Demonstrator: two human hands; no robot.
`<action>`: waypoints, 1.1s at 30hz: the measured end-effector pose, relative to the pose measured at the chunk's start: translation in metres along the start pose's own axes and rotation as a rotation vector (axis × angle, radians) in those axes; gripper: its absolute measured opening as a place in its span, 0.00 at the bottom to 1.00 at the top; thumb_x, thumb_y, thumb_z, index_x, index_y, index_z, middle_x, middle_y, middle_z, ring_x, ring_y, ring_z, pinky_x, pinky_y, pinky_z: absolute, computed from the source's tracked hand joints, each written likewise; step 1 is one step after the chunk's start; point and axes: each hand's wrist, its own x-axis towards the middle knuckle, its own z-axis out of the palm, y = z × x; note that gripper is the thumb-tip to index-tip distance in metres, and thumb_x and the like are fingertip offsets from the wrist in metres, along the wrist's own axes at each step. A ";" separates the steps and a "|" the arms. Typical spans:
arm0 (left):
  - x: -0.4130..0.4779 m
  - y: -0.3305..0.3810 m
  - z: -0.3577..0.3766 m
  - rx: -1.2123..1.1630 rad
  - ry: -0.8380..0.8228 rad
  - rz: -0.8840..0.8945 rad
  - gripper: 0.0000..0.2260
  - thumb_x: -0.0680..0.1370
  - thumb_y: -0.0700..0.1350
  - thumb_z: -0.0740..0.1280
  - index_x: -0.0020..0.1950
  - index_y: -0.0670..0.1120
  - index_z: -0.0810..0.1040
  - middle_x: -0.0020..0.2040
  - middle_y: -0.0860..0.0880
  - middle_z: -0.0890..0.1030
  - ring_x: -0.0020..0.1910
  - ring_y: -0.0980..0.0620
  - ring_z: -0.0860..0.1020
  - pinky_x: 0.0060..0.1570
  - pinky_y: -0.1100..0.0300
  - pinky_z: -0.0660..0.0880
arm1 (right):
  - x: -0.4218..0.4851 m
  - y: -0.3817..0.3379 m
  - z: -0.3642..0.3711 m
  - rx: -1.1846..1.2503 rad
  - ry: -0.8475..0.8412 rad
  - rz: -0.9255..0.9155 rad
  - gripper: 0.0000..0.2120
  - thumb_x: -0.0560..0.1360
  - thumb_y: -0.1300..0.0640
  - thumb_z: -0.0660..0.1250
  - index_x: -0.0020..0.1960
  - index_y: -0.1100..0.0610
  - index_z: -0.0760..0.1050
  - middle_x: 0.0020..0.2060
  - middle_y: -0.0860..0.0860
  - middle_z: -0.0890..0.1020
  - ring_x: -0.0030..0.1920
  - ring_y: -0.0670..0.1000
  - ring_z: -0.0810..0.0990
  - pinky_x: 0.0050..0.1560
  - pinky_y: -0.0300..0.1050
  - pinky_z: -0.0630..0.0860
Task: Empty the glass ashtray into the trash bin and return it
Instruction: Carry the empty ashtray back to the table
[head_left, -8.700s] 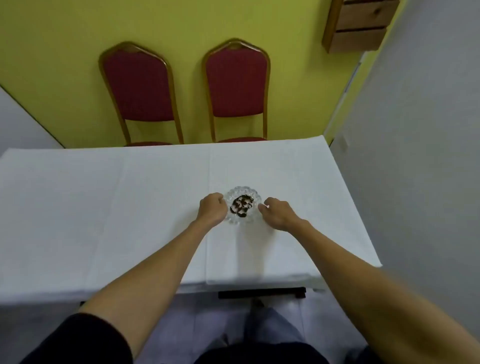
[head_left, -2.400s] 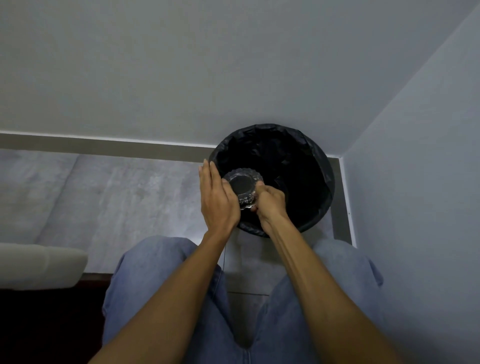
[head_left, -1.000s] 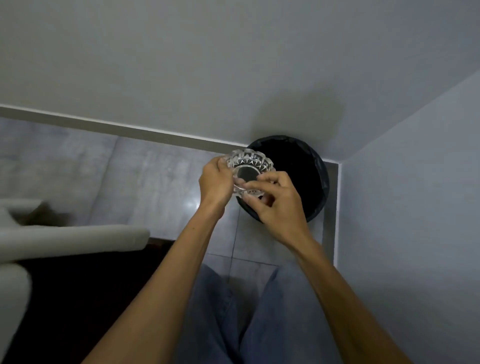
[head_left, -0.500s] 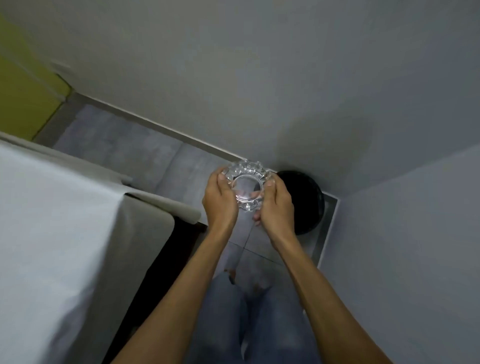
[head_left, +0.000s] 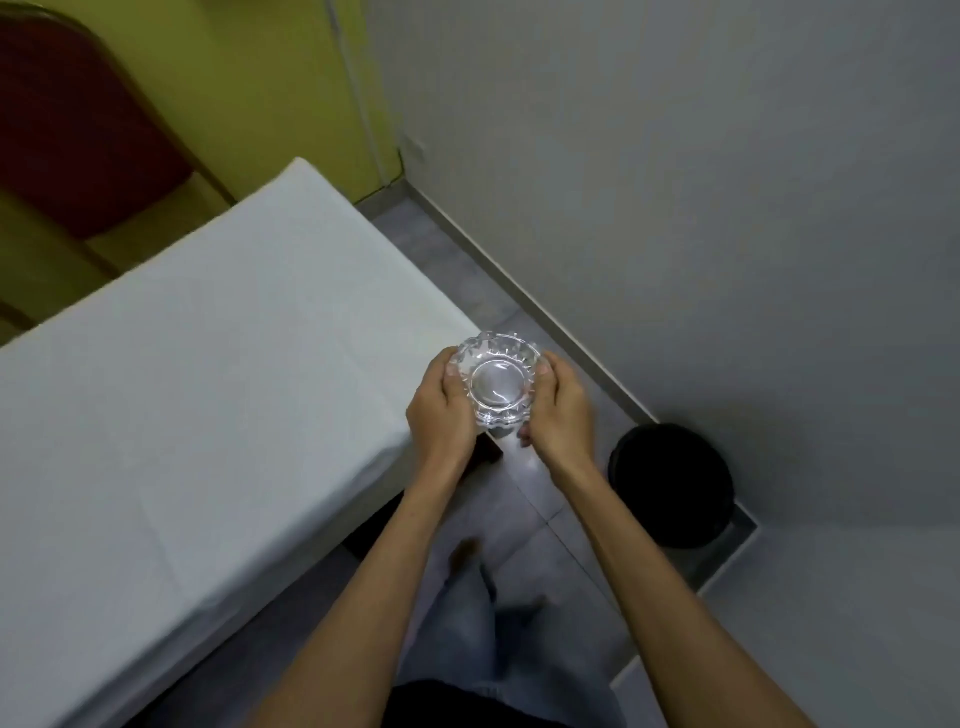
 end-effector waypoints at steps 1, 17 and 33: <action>0.002 -0.002 -0.016 -0.010 0.050 -0.023 0.16 0.84 0.44 0.54 0.68 0.49 0.76 0.64 0.51 0.80 0.61 0.52 0.77 0.57 0.67 0.67 | -0.006 -0.012 0.010 -0.016 -0.046 -0.028 0.15 0.80 0.42 0.52 0.58 0.42 0.75 0.45 0.51 0.85 0.41 0.59 0.85 0.43 0.61 0.83; 0.073 -0.088 -0.190 0.055 0.300 -0.230 0.17 0.83 0.44 0.54 0.68 0.47 0.76 0.60 0.45 0.83 0.60 0.43 0.79 0.61 0.51 0.75 | -0.038 -0.093 0.199 -0.259 -0.528 -0.126 0.14 0.83 0.48 0.54 0.61 0.54 0.71 0.50 0.58 0.83 0.43 0.61 0.85 0.44 0.57 0.84; 0.101 -0.124 -0.243 -0.019 0.562 -0.445 0.18 0.83 0.38 0.55 0.71 0.42 0.73 0.65 0.39 0.72 0.63 0.43 0.74 0.63 0.61 0.67 | -0.039 -0.117 0.306 -0.578 -0.696 -0.393 0.13 0.83 0.51 0.53 0.53 0.59 0.71 0.45 0.57 0.82 0.46 0.60 0.82 0.48 0.59 0.81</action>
